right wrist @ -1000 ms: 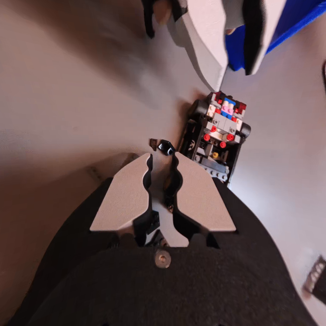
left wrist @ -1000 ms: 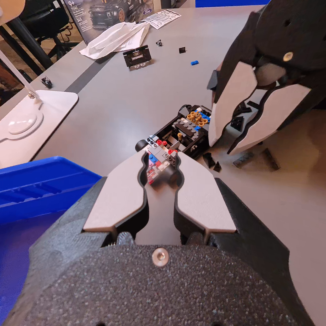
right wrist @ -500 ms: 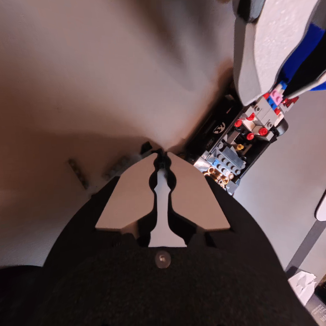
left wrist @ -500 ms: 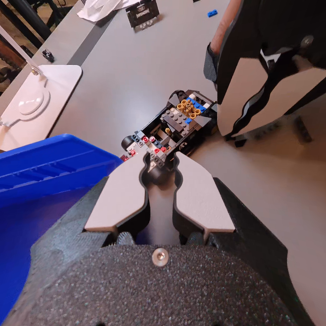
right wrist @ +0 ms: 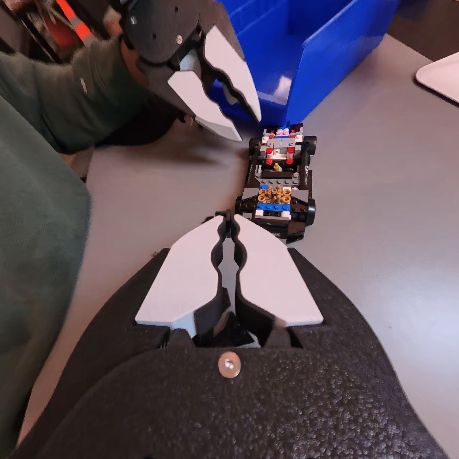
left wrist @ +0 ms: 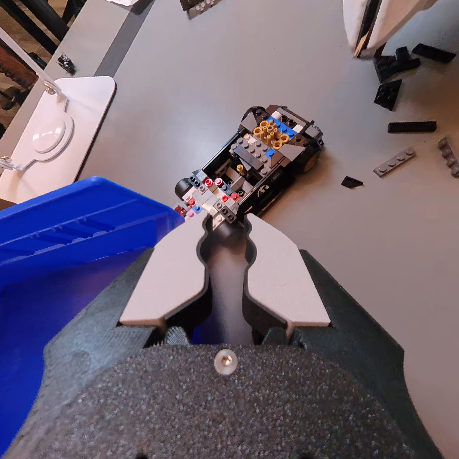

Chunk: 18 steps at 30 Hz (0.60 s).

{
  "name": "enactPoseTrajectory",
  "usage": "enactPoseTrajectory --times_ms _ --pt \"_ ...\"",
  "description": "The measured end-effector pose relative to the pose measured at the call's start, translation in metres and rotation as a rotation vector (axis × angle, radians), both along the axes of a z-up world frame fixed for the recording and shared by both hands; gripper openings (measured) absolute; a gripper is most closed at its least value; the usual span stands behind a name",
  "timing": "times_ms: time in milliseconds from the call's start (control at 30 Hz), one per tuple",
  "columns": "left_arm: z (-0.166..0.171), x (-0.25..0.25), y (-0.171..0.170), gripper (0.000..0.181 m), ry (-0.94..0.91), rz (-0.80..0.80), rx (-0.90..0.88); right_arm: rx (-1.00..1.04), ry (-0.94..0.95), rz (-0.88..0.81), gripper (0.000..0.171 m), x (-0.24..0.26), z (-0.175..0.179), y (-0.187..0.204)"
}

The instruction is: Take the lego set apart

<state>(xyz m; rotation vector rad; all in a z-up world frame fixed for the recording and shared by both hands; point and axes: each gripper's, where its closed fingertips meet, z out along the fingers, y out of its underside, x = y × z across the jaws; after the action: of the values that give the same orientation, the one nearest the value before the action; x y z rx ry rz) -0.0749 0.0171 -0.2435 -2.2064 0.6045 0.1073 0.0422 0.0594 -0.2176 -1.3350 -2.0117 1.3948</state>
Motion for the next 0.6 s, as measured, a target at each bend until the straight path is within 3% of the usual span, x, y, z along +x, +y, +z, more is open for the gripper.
enactPoseTrajectory --times_ms 200,433,600 --pt "-0.004 -0.007 -0.01 0.027 0.003 0.019 -0.036 -0.264 0.078 -0.001 0.003 0.003 0.02 -0.004" --pt "-0.005 0.008 -0.007 0.026 -0.078 -0.027 -0.015 -1.04 0.301 0.167 0.003 0.017 0.1 0.005" --pt "0.008 0.03 -0.004 0.026 -0.186 -0.091 0.049 -1.2 0.436 0.228 0.003 0.026 0.125 0.012"
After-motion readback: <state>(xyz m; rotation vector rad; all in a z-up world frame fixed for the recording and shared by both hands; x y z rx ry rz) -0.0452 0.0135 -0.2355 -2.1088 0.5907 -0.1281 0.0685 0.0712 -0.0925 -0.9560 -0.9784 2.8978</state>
